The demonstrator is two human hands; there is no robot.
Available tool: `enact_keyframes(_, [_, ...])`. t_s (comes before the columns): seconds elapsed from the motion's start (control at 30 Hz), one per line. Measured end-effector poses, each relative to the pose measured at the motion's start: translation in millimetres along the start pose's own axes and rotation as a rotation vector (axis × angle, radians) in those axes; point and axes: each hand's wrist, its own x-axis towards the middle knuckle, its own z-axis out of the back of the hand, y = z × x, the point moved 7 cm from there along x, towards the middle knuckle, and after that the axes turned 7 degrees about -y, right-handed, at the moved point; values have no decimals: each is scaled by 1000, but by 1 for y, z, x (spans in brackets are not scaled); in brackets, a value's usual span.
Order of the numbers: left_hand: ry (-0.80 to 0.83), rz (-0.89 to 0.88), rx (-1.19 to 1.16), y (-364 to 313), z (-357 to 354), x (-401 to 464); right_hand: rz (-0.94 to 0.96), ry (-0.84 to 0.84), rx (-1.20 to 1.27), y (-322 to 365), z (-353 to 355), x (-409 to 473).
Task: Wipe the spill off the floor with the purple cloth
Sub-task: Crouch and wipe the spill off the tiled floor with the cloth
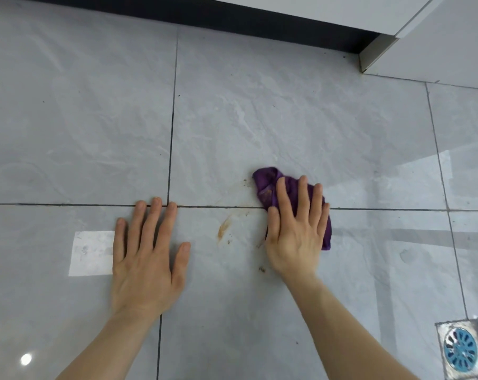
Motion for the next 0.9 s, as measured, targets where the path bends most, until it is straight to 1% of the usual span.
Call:
enact_keyframes(0.1, [6, -1, 5, 0, -1, 1, -114, 62, 99, 12, -1, 40])
enact_keyframes(0.17, [6, -6, 15, 1, -1, 0, -149, 103, 181, 29, -3, 59])
enact_keyframes(0.23, [7, -9, 13, 0, 0, 1, -99, 139, 207, 52, -7, 69])
enact_keyframes(0.3, [9, -9, 17, -1, -1, 2, -3, 149, 170, 70, -10, 65])
enact_keyframes(0.4, [21, 0, 4, 0, 2, -2, 172, 107, 88, 85, -11, 31])
enact_keyframes(0.53, [38, 4, 30, 4, 4, -21, 410, 140, 65, 83, -18, -53])
enact_keyframes(0.77, [38, 2, 12, 5, 1, -20, 500, 209, 64, 56, -10, -134])
enact_keyframes(0.9, [42, -19, 2, -13, -8, -20, 483, 217, 29, 23, -4, -155])
